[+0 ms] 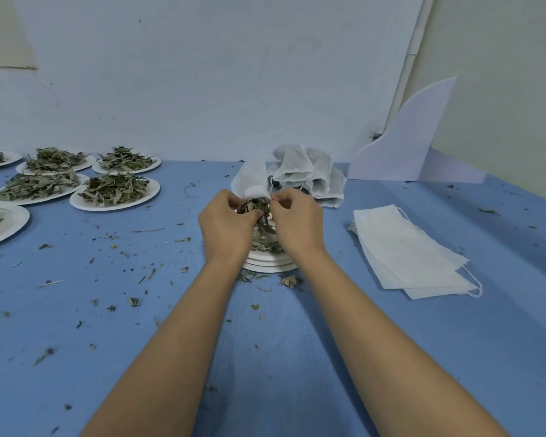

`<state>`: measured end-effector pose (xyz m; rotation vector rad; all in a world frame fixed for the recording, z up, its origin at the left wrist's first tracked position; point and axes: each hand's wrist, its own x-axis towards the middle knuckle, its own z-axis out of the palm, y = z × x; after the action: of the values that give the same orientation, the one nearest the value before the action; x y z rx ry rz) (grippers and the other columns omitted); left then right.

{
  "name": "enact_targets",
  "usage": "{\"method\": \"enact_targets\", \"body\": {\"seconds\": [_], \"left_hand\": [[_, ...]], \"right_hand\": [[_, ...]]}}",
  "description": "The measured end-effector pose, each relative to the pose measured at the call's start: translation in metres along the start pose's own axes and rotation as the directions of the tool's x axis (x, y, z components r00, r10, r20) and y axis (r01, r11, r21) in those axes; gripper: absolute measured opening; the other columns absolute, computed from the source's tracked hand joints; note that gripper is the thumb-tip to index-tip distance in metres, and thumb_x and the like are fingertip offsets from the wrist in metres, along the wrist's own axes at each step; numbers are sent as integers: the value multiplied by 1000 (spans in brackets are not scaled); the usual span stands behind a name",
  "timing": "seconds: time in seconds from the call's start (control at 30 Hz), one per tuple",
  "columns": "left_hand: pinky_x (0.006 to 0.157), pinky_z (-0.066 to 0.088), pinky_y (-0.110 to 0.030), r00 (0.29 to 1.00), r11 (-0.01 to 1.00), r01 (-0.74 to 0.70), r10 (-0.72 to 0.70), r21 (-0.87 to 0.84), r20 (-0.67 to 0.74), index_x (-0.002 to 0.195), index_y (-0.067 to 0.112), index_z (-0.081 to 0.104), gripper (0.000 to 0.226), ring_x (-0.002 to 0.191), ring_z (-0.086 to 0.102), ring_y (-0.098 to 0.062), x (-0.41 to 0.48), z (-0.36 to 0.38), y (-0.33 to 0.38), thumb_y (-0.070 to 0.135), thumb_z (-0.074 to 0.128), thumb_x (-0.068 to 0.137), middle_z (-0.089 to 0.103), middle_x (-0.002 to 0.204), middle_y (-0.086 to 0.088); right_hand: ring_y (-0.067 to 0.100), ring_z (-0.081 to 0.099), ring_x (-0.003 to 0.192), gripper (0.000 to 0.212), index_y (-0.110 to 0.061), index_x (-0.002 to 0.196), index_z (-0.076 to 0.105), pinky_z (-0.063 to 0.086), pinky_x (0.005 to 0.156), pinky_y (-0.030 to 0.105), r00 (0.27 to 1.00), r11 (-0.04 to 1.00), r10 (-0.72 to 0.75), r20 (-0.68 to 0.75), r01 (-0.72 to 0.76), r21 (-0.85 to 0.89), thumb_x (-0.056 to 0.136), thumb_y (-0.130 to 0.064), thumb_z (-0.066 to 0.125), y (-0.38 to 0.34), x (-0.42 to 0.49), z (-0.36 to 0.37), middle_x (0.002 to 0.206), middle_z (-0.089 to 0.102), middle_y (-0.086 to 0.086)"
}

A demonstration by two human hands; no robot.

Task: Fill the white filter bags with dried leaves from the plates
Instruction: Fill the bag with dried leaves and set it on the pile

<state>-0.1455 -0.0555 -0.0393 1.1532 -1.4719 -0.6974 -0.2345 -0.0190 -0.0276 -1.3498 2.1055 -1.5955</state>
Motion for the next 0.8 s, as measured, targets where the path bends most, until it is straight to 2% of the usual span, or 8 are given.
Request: {"method": "enact_targets", "body": {"seconds": [0.1, 0.3, 0.47, 0.57, 0.67, 0.73, 0.8], "left_hand": [[53, 35, -4, 1000, 1000, 25, -25, 15, -18, 76, 15, 53, 24, 62, 48, -3, 1, 1, -1, 15, 76, 73, 49, 69, 14], [53, 35, -2, 989, 995, 96, -98, -21, -113, 64, 22, 45, 30, 59, 44, 0, 1, 0, 1, 10, 70, 76, 47, 66, 14], [56, 30, -18, 971, 981, 191, -194, -32, -141, 69, 19, 49, 21, 70, 49, -13, 6, -1, 0, 9, 66, 77, 48, 65, 13], [48, 30, -18, 949, 960, 275, -279, -49, -145, 64, 23, 47, 27, 69, 50, -13, 9, -1, -2, 10, 66, 78, 48, 65, 12], [44, 34, -6, 940, 954, 285, -298, -98, -164, 61, 22, 45, 29, 56, 45, -6, 10, 0, -3, 8, 66, 76, 48, 63, 11], [43, 34, -5, 933, 945, 292, -315, -146, -175, 61, 22, 45, 29, 54, 44, -3, 10, 1, -2, 7, 66, 75, 48, 62, 9], [49, 39, -11, 923, 921, 322, -357, -219, -145, 62, 20, 45, 29, 56, 51, -9, 10, 3, -3, 6, 67, 75, 51, 63, 6]], "right_hand": [[14, 56, 104, 17, -14, 101, 67, 37, 77, 24, 1000, 999, -9, 3, 10, -37, 90, -16, 54, 4, -3, 1, 110, 65, 0], [14, 60, 97, 12, -11, 94, 66, 44, 83, 27, 1000, 999, -29, 7, 29, 16, 85, -18, 61, 2, -9, 5, 101, 68, -1], [13, 58, 85, 9, -11, 89, 66, 37, 70, 22, 996, 997, -70, 53, 69, 23, 82, -15, 63, 3, -13, 9, 85, 64, -5], [8, 55, 76, 7, -10, 85, 67, 36, 64, 16, 991, 993, -108, 85, 104, 47, 79, -13, 65, 5, -15, 8, 77, 61, -8], [4, 56, 76, 3, -14, 81, 66, 36, 62, 4, 983, 988, -152, 104, 148, 41, 78, -13, 66, 5, -15, 6, 75, 61, -12], [5, 58, 77, 3, -17, 80, 66, 38, 64, 6, 983, 988, -155, 100, 152, 36, 79, -14, 65, 4, -13, 6, 74, 62, -13], [9, 62, 79, 8, -16, 85, 69, 44, 69, 17, 986, 989, -145, 79, 142, 32, 81, -14, 63, 3, -12, 7, 77, 66, -9]]}}
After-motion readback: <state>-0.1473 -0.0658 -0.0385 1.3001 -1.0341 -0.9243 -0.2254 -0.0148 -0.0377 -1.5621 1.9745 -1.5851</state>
